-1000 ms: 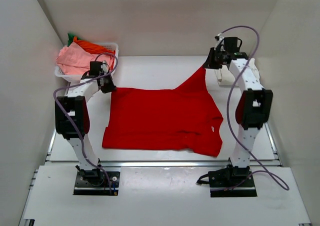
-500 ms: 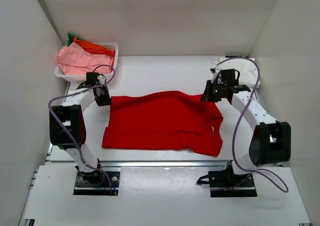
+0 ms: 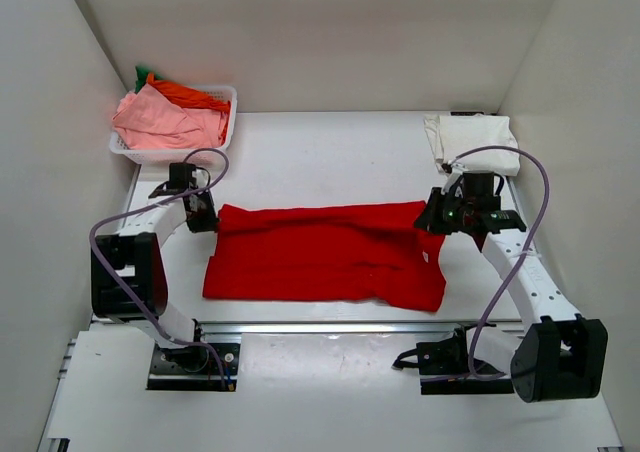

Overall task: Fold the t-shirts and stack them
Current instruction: Fold the other side of the tshirt into a rectangle

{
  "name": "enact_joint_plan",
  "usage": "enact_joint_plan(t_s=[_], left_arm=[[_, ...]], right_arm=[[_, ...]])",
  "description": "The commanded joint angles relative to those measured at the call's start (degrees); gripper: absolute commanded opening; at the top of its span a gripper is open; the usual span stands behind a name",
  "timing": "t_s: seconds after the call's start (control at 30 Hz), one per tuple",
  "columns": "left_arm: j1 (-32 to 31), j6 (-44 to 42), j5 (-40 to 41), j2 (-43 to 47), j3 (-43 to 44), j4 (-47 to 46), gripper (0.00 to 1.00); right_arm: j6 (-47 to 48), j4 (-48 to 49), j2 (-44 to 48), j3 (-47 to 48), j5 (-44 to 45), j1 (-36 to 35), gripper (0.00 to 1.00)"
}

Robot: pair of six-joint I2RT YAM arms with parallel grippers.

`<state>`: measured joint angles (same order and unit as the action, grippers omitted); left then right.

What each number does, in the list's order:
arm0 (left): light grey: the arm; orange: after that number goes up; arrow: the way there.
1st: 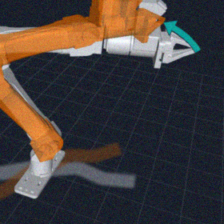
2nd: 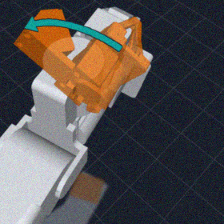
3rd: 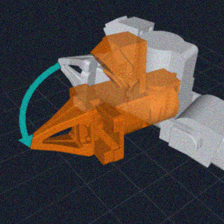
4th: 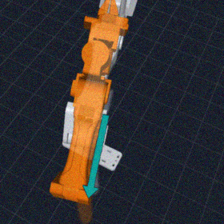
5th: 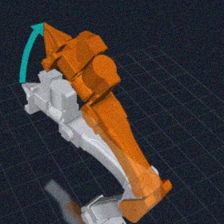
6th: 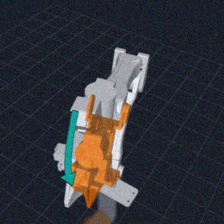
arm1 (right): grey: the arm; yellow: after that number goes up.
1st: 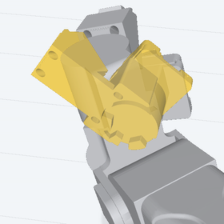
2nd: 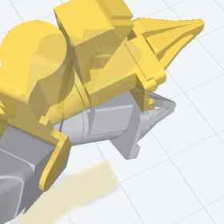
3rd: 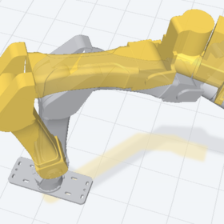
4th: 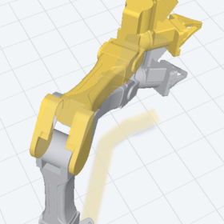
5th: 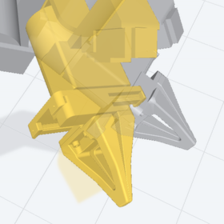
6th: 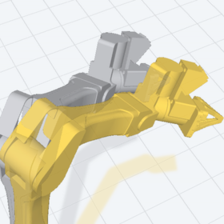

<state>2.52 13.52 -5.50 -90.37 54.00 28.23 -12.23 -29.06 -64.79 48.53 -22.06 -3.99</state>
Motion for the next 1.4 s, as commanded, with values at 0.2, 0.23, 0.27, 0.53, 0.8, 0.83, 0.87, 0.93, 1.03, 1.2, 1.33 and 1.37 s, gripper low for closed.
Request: enact_joint_plan(t_s=[0.2, 0.23, 0.27, 0.53, 0.8, 0.83, 0.87, 0.93, 1.03, 1.2, 1.33, 1.37], left_arm=[[1.34, -1.74, 3.65, 7.57, -1.09, 1.83, 0.0], [1.86, -1.57, 3.65, 8.1, -0.83, 2.09, 0.0], [1.78, -1.74, 3.22, 8.1, -0.82, 2.27, 0.0], [1.78, -1.3, 3.82, 8.54, -1.44, 2.36, 0.0], [0.91, -2.0, 4.35, 12.05, -4.25, 4.11, 0.0], [0.56, -2.0, 4.27, 12.75, -4.43, 5.07, 0.0], [0.38, -2.27, 4.53, 13.2, -4.43, 5.52, 0.0], [-0.24, -1.92, 4.44, 14.86, -5.3, 6.4, 0.0], [-1.2, -1.04, 4.53, 16.71, -6.79, 7.01, 0.0], [-1.91, 0.01, 4.18, 17.77, -8.64, 7.98, 0.0], [-1.91, 0.54, 4.71, 17.77, -10.49, 7.37, 0.0], [-1.74, 0.54, 5.05, 17.42, -10.67, 7.19, 0.0]], right_arm=[[-0.16, -1.52, 6.34, -2.74, -0.79, 1.53, 0.0], [-0.16, -1.44, 6.35, -2.31, -0.79, 1.79, 0.0], [-0.25, -1.7, 6.87, -2.22, -0.44, 2.23, 0.0], [0.71, -3.19, 8.1, -1.51, -1.05, 2.76, 0.0], [1.59, -5.3, 10.47, -4.23, -1.05, 3.72, 0.0], [1.77, -5.22, 10.65, -4.5, -1.05, 3.73, 0.0], [1.51, -5.57, 10.92, -4.5, -0.96, 3.55, 0.0], [1.86, -5.92, 11.62, -4.94, -0.88, 3.2, 0.0], [1.68, -6.53, 12.15, -5.55, -0.7, 2.67, 0.0], [1.94, -6.53, 13.02, -6.69, -1.22, 2.32, 0.01], [1.94, -7.15, 14.08, -8.1, -1.23, 2.23, 0.0], [1.95, -6.89, 14.52, -8.97, -0.79, 2.41, 0.0]])
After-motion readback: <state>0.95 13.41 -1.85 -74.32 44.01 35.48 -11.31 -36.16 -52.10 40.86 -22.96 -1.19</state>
